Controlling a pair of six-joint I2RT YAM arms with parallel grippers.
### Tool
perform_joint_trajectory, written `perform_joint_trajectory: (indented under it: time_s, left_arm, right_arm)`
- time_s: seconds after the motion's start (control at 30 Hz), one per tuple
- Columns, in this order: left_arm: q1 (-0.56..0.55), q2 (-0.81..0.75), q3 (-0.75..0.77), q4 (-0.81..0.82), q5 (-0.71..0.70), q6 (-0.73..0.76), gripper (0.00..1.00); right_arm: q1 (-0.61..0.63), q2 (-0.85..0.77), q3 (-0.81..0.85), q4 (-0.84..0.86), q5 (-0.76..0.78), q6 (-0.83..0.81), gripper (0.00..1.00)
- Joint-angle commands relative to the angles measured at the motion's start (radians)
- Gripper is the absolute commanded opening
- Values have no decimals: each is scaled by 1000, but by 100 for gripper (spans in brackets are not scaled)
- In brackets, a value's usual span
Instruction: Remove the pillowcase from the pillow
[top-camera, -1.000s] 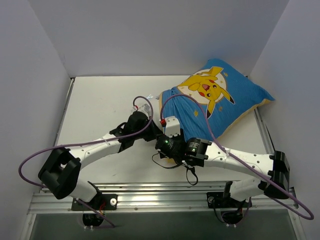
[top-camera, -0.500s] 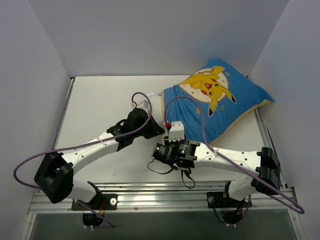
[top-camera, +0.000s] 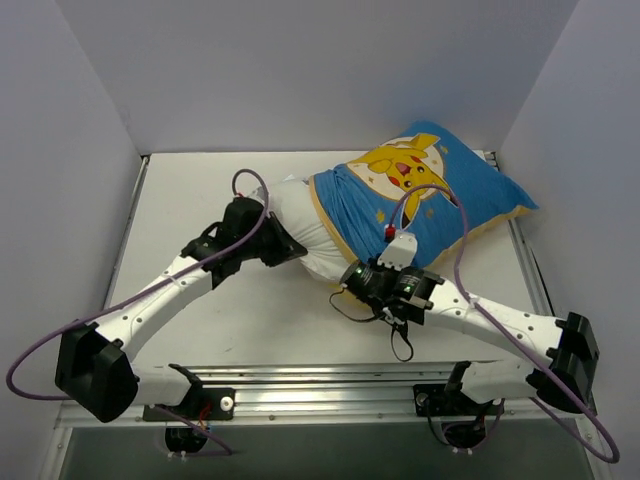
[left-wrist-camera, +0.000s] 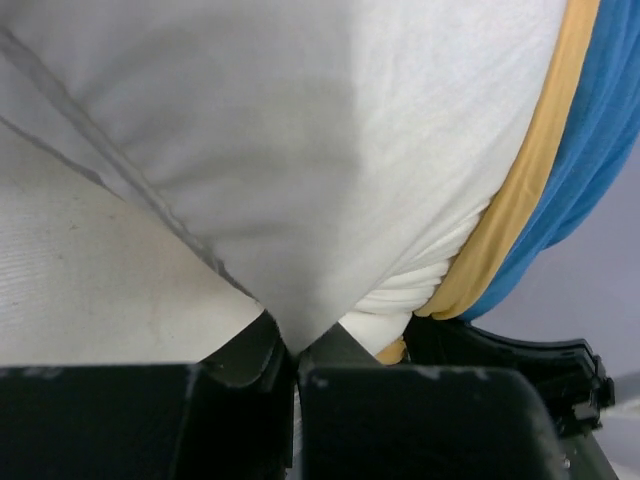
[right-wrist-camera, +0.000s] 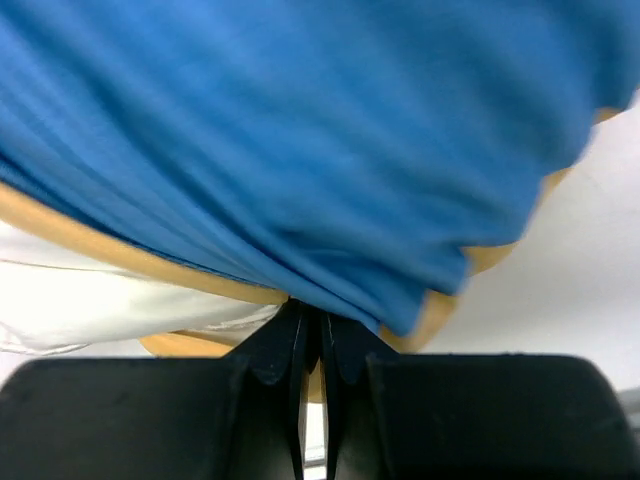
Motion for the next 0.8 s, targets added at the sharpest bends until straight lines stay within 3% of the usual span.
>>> perform_joint_trajectory:
  time_s: [0.0, 0.1, 0.23, 0.43, 0.6, 0.77]
  left_arm:
    - [172, -135, 99, -39, -9, -23, 2]
    - [235, -164, 103, -59, 11, -65, 2]
    - [238, -172, 102, 31, -7, -101, 2]
    - [72, -62, 147, 134, -71, -110, 2]
    - [12, 21, 229, 190, -154, -124, 2]
    - [-15, 55, 335, 167, -294, -125, 2]
  right_arm:
    - [-130, -86, -80, -116, 61, -89, 0]
    - [-195, -125, -122, -53, 12, -137, 0]
    - [-212, -157, -156, 102, -100, -259, 0]
    - [-193, -145, -56, 343, -344, -437, 0]
    - [-118, -53, 74, 393, -361, -471, 0]
    - [-23, -5, 59, 329, -265, -456, 0]
